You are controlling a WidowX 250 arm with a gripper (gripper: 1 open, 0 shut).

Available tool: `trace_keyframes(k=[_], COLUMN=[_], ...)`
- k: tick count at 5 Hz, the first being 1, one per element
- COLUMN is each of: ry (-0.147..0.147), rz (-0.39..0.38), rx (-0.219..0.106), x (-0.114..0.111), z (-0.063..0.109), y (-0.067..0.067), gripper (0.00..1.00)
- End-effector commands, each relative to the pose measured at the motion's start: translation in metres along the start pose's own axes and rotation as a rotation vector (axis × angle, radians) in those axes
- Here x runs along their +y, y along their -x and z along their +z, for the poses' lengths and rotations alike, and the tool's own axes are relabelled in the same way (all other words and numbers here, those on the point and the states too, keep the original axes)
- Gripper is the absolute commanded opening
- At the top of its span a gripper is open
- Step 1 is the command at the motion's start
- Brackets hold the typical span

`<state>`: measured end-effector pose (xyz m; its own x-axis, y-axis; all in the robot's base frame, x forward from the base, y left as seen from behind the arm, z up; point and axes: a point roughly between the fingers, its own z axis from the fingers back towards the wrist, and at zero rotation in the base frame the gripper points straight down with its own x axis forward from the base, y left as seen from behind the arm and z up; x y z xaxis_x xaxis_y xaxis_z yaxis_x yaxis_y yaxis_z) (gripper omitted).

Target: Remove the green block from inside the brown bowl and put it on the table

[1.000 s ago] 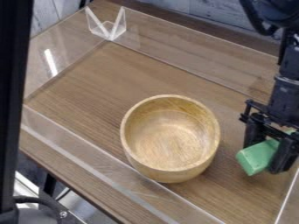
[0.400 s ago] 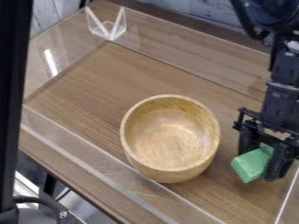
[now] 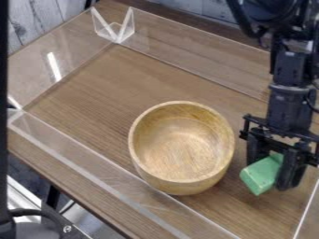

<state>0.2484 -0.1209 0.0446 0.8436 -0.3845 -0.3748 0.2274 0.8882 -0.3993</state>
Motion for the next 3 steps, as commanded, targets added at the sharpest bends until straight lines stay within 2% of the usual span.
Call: trace_keyframes(k=[1, 3], ry=[-0.015, -0.024], rz=[-0.032, -0.060], rx=[-0.068, -0.045], x=[-0.0081, -0.0128], z=[0.0171, 0.0128], y=[-0.0030, -0.0113], gripper=[0.00, 0.00])
